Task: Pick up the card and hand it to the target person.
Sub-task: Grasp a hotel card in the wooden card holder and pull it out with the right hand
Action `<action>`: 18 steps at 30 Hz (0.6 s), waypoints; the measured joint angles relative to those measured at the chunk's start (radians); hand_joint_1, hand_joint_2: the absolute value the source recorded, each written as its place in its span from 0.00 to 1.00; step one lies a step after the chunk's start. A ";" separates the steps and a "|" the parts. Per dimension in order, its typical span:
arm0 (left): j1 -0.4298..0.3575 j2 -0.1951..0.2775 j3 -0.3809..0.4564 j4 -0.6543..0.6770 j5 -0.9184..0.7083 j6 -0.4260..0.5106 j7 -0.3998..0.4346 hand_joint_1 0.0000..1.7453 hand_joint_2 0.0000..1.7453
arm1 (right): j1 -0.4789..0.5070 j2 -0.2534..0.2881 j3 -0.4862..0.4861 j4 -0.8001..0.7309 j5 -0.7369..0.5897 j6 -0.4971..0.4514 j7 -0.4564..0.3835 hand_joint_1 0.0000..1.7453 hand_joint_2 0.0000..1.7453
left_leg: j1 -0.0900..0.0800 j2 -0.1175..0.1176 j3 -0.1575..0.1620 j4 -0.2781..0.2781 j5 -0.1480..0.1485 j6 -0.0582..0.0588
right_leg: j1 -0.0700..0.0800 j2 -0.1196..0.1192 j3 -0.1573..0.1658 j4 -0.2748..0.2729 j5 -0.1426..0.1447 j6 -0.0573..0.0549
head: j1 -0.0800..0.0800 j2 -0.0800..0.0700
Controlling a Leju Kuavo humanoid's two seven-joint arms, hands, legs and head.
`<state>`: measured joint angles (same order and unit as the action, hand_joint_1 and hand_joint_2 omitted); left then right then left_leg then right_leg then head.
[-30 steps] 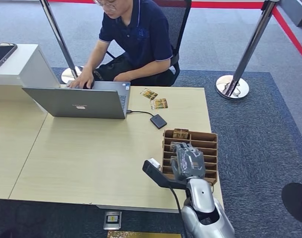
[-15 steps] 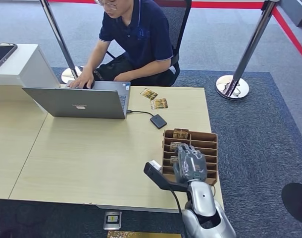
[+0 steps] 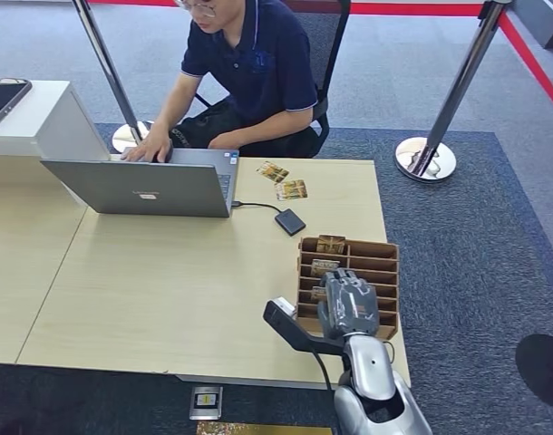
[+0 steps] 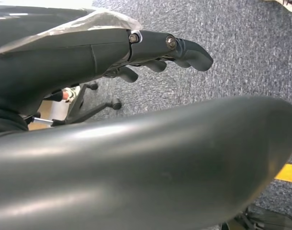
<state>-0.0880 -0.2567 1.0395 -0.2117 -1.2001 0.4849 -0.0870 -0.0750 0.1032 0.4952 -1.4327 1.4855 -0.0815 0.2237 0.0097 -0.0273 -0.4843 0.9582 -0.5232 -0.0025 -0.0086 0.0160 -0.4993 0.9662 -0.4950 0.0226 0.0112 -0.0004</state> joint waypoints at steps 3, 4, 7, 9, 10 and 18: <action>0.000 0.000 0.000 0.000 0.000 0.000 0.000 0.00 0.00 | -0.001 -0.001 0.000 -0.002 0.000 0.000 -0.001 0.90 1.00 | 0.000 0.000 0.000 0.000 0.000 0.000 | 0.000 0.000 0.000 0.000 0.000 0.000 | 0.000 0.000; 0.000 0.000 0.000 0.000 0.000 0.000 0.000 0.00 0.00 | -0.001 -0.001 0.000 -0.002 0.000 0.000 -0.001 0.90 1.00 | 0.000 0.000 0.000 0.000 0.000 0.000 | 0.000 0.000 0.000 0.000 0.000 0.000 | 0.000 0.000; 0.000 0.000 0.000 0.000 0.000 0.000 0.000 0.00 0.00 | -0.001 -0.002 0.000 -0.004 0.000 0.000 -0.001 0.90 1.00 | 0.000 0.000 0.000 0.000 0.000 0.000 | 0.000 0.000 0.000 0.000 0.000 0.000 | 0.000 0.000; 0.000 0.000 0.000 0.000 0.000 0.000 0.000 0.00 0.00 | -0.001 -0.002 0.000 -0.004 0.000 0.000 -0.001 0.90 1.00 | 0.000 0.000 0.000 0.000 0.000 0.000 | 0.000 0.000 0.000 0.000 0.000 0.000 | 0.000 0.000; 0.000 0.000 0.000 0.000 0.000 0.000 0.000 0.00 0.00 | -0.002 -0.003 0.000 -0.005 0.000 0.000 -0.001 0.90 1.00 | 0.000 0.000 0.000 0.000 0.000 0.000 | 0.000 0.000 0.000 0.000 0.000 0.000 | 0.000 0.000; 0.000 0.000 0.000 0.000 0.000 0.000 0.000 0.00 0.00 | -0.003 -0.004 0.000 -0.010 -0.001 0.001 -0.003 0.90 1.00 | 0.000 0.000 0.000 0.000 0.000 0.000 | 0.000 0.000 0.000 0.000 0.000 0.000 | 0.000 0.000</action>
<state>-0.0879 -0.2567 1.0395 -0.2117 -1.1997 0.4849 -0.0870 -0.0784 0.0990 0.4952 -1.4430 1.4848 -0.0810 0.2203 0.0097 -0.0273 -0.4843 0.9582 -0.5232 -0.0025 -0.0086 0.0161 -0.4993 0.9662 -0.4949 0.0226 0.0114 -0.0004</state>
